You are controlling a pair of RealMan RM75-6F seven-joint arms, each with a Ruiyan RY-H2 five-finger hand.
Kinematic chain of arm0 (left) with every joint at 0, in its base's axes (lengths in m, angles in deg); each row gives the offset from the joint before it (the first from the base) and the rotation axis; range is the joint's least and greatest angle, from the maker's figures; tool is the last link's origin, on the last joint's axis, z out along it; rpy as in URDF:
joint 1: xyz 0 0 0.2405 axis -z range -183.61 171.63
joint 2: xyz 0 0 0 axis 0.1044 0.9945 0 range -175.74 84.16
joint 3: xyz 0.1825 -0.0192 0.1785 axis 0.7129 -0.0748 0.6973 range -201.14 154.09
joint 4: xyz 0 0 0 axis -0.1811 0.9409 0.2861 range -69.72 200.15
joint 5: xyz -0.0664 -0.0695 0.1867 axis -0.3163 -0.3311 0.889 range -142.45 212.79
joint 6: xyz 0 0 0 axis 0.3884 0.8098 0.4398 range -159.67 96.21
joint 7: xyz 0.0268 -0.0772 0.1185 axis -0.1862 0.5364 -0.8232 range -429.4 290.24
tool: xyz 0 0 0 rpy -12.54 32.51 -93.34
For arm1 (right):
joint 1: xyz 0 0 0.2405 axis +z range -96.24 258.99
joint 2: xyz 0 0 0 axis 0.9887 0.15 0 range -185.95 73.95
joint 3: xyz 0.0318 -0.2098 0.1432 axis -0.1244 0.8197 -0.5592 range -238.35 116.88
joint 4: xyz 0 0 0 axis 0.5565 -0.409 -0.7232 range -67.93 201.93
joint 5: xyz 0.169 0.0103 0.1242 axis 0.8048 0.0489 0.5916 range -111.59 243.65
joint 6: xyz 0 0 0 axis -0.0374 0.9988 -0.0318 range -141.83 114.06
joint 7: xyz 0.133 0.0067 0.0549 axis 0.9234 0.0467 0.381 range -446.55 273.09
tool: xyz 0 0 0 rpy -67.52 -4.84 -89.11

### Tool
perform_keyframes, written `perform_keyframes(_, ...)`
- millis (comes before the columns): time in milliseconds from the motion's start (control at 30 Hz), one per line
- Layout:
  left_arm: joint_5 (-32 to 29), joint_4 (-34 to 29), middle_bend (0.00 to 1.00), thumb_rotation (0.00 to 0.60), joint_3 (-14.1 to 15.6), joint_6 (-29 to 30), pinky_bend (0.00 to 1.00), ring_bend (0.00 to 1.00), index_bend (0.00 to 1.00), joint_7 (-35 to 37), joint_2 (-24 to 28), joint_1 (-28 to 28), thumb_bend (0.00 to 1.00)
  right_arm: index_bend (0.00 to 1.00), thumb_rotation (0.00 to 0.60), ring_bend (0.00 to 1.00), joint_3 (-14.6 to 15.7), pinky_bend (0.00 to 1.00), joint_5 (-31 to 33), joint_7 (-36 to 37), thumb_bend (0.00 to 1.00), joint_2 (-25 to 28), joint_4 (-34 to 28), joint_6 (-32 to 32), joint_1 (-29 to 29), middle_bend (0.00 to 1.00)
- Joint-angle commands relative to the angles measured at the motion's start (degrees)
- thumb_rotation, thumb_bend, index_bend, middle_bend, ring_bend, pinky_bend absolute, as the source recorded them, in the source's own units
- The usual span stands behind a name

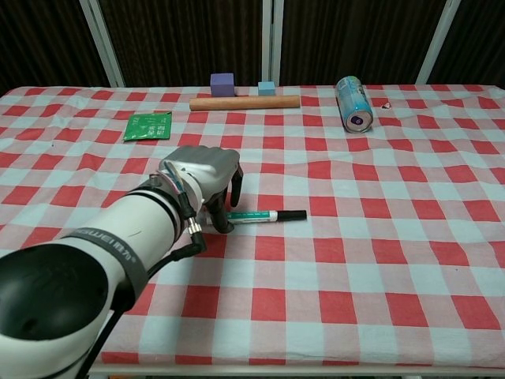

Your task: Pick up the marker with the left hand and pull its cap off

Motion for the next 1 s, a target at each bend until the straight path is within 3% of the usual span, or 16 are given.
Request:
perform_keyframes(33, -0.89, 0.04, 0.52, 0.600, 0.00, 0.14, 0.49, 0.44, 0.49, -0.59, -0.03, 0.36, 0.24, 0.09, 0.600, 0.00, 0.00, 0.01, 0.15, 0.00, 0.03, 0.02, 0.00, 0.07, 0.02, 0.15)
perform_keyframes(567, -1.67, 1.24, 0.53, 0.600, 0.58, -0.12, 0.50, 0.46, 0.50, 0.54, -0.09, 0.93, 0.27, 0.09, 0.600, 0.00, 0.02, 0.01, 0.69, 0.32, 0.03, -0.03, 0.28, 0.17, 0.03, 0.15)
perform_keyframes(1000, -1.39, 0.52, 0.56, 0.600, 0.94, -0.55, 0.52, 0.48, 0.53, 1.32, 0.83, 1.27, 0.38, 0.09, 0.600, 0.00, 0.03, 0.02, 1.14, -0.06, 0.03, -0.06, 0.20, 0.26, 0.04, 0.14)
